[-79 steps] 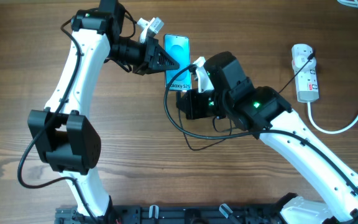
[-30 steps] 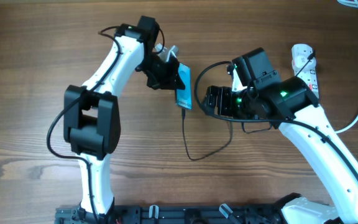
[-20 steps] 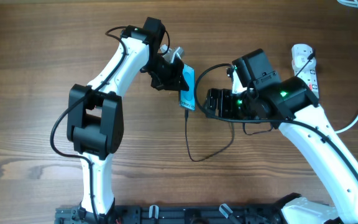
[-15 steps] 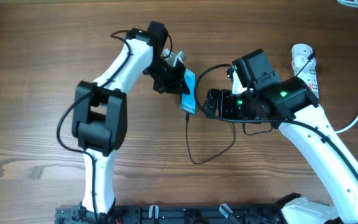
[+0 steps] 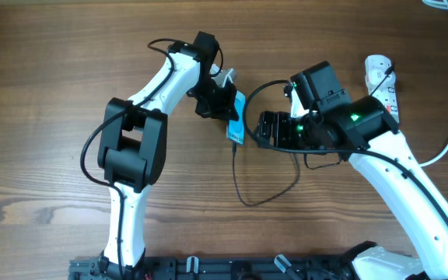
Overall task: Plug charger to phone and switch on socket
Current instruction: 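Lower the plugged phone flat onto the table with the left gripper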
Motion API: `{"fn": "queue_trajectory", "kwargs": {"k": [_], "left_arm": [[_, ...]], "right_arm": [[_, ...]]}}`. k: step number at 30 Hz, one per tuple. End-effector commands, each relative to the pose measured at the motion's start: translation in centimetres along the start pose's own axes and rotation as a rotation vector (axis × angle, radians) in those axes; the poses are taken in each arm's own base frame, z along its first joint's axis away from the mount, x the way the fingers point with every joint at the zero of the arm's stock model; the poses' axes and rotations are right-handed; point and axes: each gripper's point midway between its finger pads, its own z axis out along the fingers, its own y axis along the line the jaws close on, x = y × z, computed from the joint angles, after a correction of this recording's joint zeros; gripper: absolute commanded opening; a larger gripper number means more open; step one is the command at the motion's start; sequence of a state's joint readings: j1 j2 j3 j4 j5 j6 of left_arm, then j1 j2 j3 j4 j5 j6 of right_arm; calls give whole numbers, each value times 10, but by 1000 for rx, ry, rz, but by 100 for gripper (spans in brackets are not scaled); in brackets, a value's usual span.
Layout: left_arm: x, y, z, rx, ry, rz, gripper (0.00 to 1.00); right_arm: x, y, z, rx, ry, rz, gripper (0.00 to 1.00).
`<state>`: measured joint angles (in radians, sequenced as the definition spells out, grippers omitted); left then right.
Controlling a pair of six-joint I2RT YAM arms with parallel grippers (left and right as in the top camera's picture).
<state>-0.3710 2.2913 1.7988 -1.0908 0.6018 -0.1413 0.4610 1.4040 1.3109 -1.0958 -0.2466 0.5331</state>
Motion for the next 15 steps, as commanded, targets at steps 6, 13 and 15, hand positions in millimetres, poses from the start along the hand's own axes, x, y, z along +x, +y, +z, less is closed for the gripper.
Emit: {"fn": "queue_trajectory", "kwargs": {"k": [6,13,15], "left_arm": [[-3,8,11,-81,-11,-9,10],[-4,16,10,-129,-18,-27,22],[-3,16,11,-129,-16,-28,24]], "right_arm": [[-2,4,-2,-14,-2,-17,100],[-2,4,-2,-13,-1,-20,100],[-2,4,-2,-13,-1,-20,100]]}}
